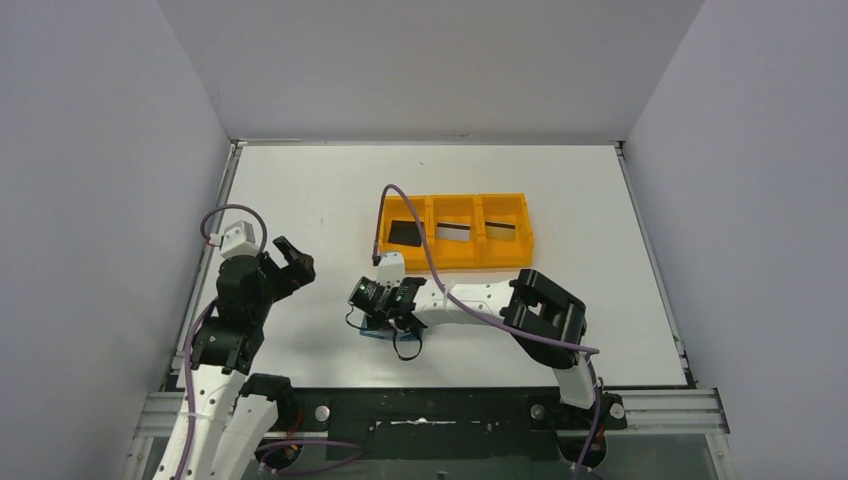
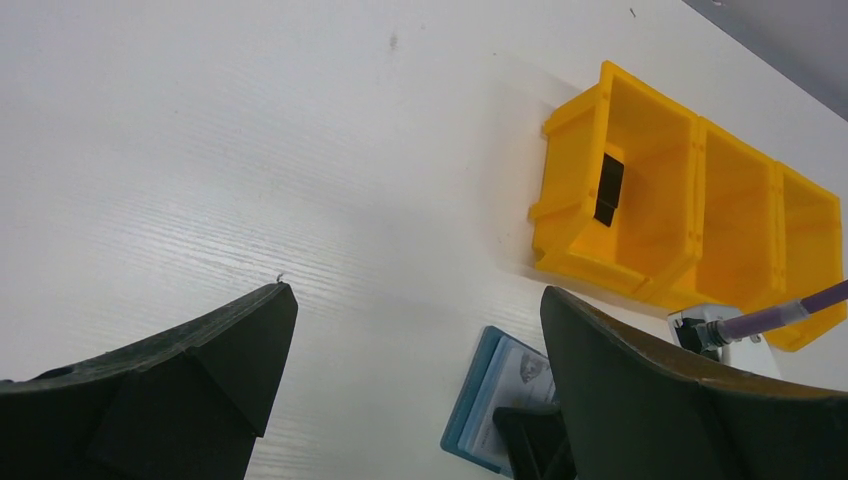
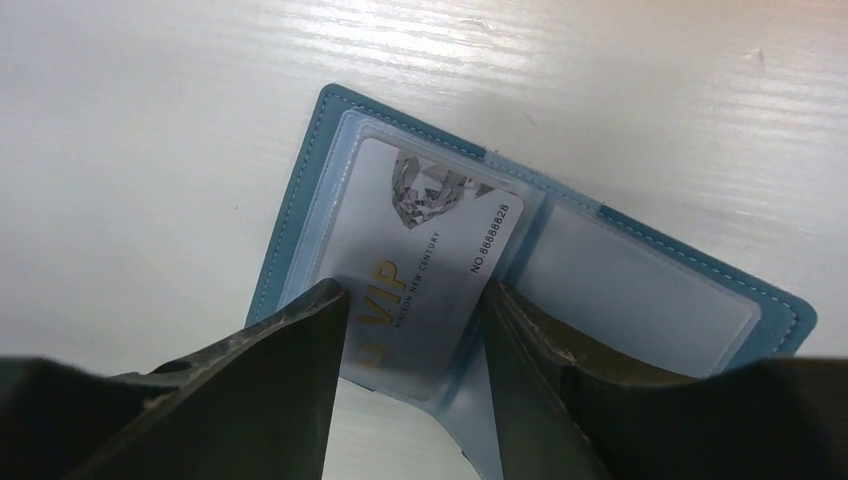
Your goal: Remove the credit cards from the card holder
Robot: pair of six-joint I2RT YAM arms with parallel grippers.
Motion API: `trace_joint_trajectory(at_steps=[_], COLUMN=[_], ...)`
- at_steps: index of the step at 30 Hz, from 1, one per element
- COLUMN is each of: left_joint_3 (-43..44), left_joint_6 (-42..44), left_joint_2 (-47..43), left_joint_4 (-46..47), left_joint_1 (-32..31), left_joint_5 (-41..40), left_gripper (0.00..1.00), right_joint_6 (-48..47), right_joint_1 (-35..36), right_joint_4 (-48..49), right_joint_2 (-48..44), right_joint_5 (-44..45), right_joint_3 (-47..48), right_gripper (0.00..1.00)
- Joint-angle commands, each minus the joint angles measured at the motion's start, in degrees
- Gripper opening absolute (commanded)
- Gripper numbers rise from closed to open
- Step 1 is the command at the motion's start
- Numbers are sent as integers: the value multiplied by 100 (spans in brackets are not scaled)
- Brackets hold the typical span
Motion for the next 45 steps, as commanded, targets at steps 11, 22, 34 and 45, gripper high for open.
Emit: trace_joint_trajectory(at_steps=[11,22,34,45], left_joint_3=[53,53,66,62], left_joint_6=[-34,-24,-16,-16], left_joint_2=[155,203,188,195], left_joint_4=[223,222,196,205], left_joint_1=[-21,-30,-39,-74], left_joint_5=[64,108,92,102], left_gripper=[96,96,95,95], right_joint_6=[-476,-1145,-1964,-2734], right_joint_1=[-115,-234,-315,-870], right_joint_4=[325,959,1535,2041], right_joint_2=[-464,-750,-1099,-1627], right_joint_5=[104,-321,-975,-1771], right_joint_3=[-349,-693,-1606,-2719], right_gripper=[14,0,11,19])
